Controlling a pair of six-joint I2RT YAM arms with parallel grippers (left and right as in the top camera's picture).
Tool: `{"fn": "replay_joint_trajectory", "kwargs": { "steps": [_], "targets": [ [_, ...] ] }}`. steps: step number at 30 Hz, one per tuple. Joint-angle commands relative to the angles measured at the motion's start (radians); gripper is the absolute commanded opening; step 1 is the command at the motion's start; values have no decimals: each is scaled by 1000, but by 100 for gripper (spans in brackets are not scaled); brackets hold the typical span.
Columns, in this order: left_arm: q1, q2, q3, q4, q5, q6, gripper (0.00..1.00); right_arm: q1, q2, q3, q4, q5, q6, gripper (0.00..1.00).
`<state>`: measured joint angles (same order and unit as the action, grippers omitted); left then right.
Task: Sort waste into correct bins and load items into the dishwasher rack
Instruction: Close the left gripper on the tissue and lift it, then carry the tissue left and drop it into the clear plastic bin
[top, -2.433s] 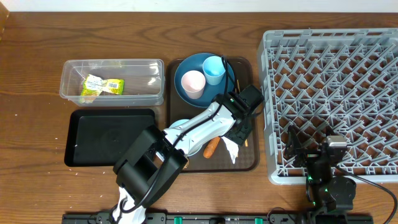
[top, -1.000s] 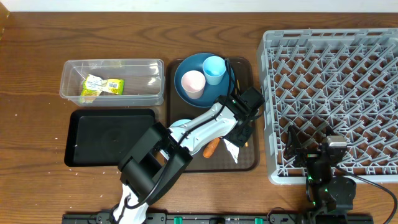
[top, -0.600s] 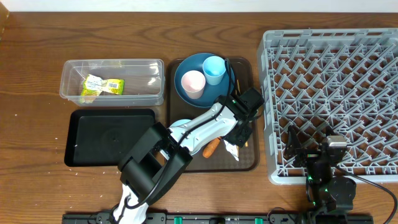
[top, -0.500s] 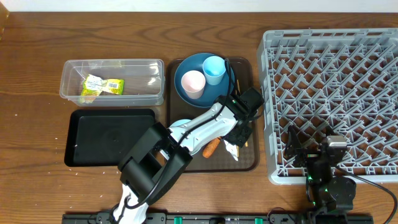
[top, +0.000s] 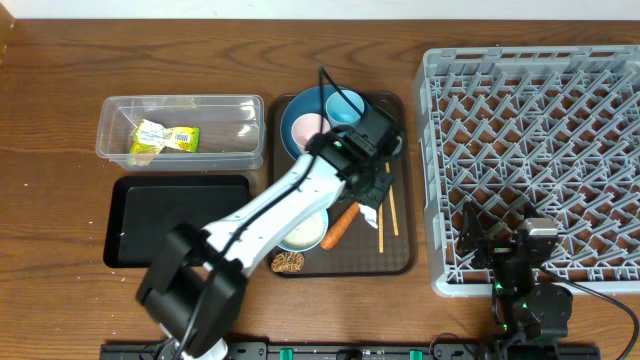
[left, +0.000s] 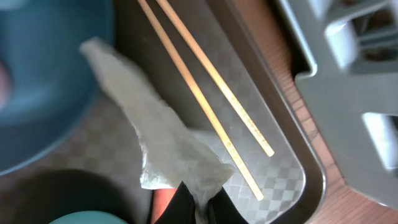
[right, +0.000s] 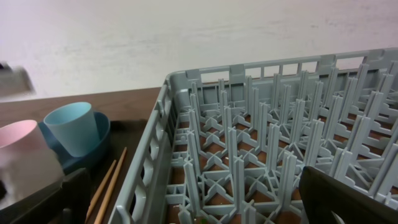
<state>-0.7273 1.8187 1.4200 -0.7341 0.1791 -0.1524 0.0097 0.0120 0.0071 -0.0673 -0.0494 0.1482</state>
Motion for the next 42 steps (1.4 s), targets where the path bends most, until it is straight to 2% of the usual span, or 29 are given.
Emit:
{"fn": "replay_joint_trajectory", "kwargs": {
  "steps": [1,8,13,19,27,33,42],
  "targets": [
    [20,-49,26,-3,-8,8,6,-3,-5,-2,-4,0,-7,99],
    [125,-146,26,61,-41,-29,6,-3,-5,-2,-3,0,-7,99],
    [277,-191,26,138,-103,-48,6,-3,-5,-2,-3,0,-7,99],
    [472,-175,26,239,-106,-93,6,-3,-5,-2,-3,0,-7,99],
    [654,-93,23,241,-106,-119,6,-3,-5,-2,-3,0,-7,99],
    [726,-27,23,183,-106,-219,6,-3,-5,-2,-3,0,-7,99],
    [751,7,-3,159,-106,-227,7,-3,-5,-2,-3,0,-7,99]
  ]
}}
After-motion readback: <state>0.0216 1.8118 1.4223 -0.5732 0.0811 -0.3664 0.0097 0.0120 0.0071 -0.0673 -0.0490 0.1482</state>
